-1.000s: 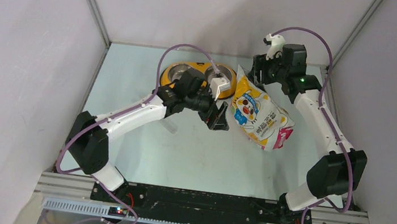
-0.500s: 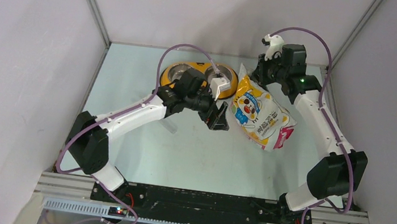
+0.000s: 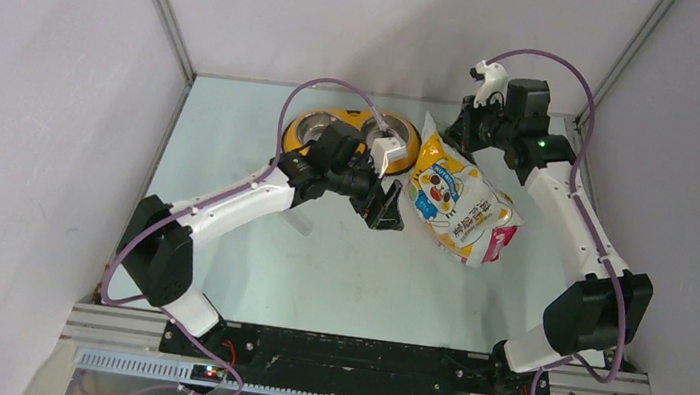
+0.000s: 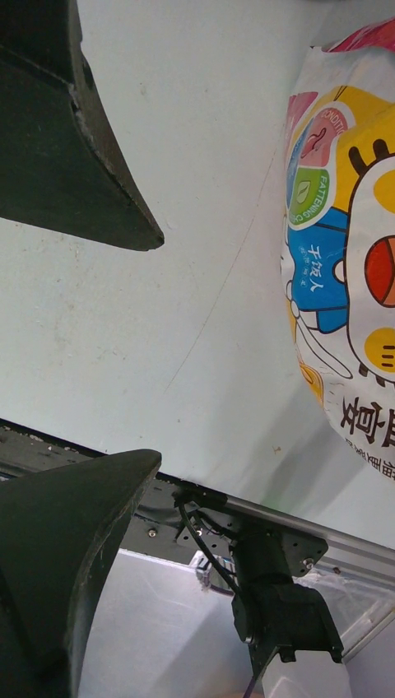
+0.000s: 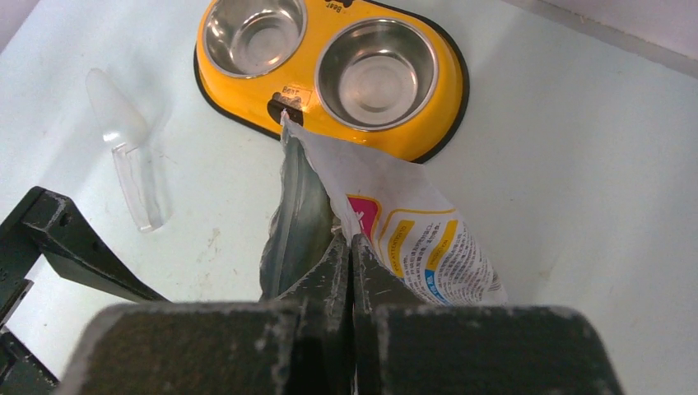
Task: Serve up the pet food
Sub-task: Open the pet food bag at the center of the board.
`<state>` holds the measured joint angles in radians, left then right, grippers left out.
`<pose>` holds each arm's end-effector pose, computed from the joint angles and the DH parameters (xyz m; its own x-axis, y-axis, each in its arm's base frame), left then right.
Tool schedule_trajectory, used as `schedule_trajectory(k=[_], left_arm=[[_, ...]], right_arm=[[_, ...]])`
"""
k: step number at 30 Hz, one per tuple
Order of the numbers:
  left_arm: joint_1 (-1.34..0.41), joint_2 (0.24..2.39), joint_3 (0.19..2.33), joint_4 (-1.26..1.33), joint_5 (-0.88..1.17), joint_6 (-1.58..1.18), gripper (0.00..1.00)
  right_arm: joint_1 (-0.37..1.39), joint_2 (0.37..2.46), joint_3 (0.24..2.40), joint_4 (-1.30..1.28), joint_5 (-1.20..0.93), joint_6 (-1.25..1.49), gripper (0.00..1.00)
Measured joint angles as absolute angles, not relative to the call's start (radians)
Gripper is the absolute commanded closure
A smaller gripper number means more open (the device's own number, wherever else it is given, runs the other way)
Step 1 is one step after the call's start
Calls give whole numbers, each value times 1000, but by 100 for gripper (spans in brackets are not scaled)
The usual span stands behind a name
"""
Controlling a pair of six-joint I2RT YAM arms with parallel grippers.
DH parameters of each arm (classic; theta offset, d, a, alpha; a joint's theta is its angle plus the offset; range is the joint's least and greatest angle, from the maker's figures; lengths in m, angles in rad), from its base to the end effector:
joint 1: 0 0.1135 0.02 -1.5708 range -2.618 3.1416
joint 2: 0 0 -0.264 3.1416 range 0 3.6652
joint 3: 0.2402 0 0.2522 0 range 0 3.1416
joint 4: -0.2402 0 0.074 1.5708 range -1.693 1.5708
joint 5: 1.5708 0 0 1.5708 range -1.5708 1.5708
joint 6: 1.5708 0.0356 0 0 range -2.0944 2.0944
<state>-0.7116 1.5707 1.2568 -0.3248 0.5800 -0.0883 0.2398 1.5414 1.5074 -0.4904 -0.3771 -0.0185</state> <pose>0.2560 -0.2465 0.2971 -0.5273 0.3573 -0.7709 0.8362 0.3791 -0.3962 0.3386 0.0963 0.3754 -0.4765 -0.1342 -0.8689 -0.5393 0.8251 0.1683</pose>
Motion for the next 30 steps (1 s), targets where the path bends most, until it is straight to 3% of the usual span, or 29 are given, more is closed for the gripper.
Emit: schedule_trajectory(k=[12, 14, 15, 17, 20, 30], left_arm=[[-712, 1571, 1257, -325, 580, -88, 2], [-712, 1571, 1257, -326, 580, -88, 2], [-712, 1571, 1257, -325, 580, -88, 2], [-712, 1571, 1257, -325, 580, -88, 2], [-712, 1571, 1257, -325, 580, -88, 2], [-714, 1571, 1257, -326, 580, -88, 2]], right_arm=[[224, 1541, 1503, -485, -405, 9, 99], [224, 1541, 1503, -485, -406, 9, 82], [224, 1541, 1504, -485, -408, 10, 62], [224, 1541, 1504, -489, -413, 12, 45], [223, 1542, 1509, -502, -416, -3, 36], [212, 1576, 1599, -596, -403, -50, 33]])
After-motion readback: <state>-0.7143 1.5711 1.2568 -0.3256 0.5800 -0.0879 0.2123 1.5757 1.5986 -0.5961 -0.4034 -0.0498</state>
